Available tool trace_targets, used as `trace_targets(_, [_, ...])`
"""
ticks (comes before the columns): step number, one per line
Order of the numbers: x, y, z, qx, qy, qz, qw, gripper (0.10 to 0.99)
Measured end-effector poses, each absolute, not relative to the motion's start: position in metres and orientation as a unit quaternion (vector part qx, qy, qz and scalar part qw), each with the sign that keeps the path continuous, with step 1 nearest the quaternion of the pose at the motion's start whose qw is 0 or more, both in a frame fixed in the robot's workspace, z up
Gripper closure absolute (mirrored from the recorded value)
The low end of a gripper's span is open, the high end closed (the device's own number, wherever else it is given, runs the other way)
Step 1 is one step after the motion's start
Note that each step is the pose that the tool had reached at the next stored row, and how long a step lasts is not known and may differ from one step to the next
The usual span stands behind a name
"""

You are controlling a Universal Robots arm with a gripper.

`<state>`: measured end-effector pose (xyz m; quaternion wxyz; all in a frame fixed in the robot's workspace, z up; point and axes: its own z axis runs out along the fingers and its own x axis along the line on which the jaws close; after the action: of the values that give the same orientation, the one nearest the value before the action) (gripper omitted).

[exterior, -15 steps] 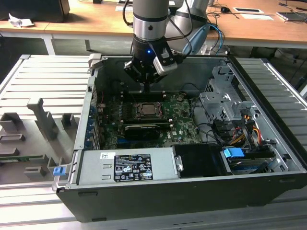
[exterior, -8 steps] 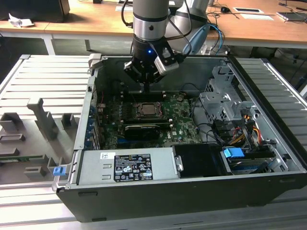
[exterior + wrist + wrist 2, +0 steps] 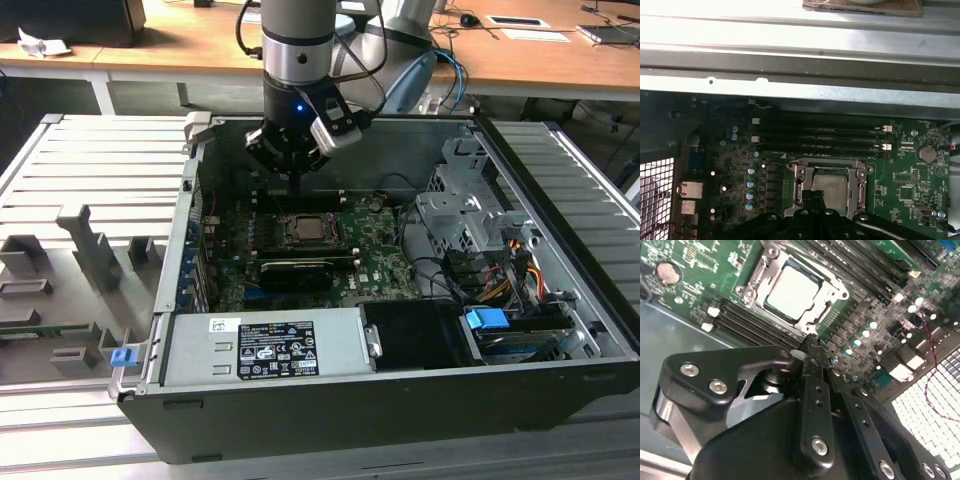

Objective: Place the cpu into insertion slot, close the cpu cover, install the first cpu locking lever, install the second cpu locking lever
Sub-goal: 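Install the first cpu locking lever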

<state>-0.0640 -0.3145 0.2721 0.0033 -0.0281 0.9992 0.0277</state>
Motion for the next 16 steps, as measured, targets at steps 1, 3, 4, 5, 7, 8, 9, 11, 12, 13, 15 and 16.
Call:
trace_targets(1, [-0.066, -0.315, 0.272, -0.028, 0.999, 0.028, 0.003, 0.98])
trace_targets(3, [-0.069, -0.315, 0.272, -0.028, 0.999, 0.028, 0.004, 0.98])
trace_targets(4, [-0.07, -0.315, 0.272, -0.028, 0.999, 0.029, 0.004, 0.98])
trace_targets(5, [-0.073, -0.315, 0.272, -0.028, 0.999, 0.029, 0.004, 0.98])
trace_targets(7, [-0.076, -0.315, 0.271, -0.028, 0.999, 0.029, 0.004, 0.98])
trace_targets(8, [-0.079, -0.315, 0.271, -0.028, 0.999, 0.029, 0.004, 0.98])
trace_targets(9, [-0.081, -0.315, 0.271, -0.029, 0.999, 0.028, 0.004, 0.98])
trace_targets(11, [-0.086, -0.315, 0.271, -0.029, 0.999, 0.029, 0.004, 0.98])
trace_targets(12, [-0.088, -0.315, 0.271, -0.029, 0.999, 0.029, 0.004, 0.98])
trace_targets(13, [-0.093, -0.315, 0.271, -0.029, 0.999, 0.029, 0.004, 0.98])
trace_targets(15, [-0.099, -0.315, 0.27, -0.029, 0.999, 0.029, 0.004, 0.98])
trace_targets(16, [-0.102, -0.315, 0.269, -0.029, 0.999, 0.029, 0.004, 0.98])
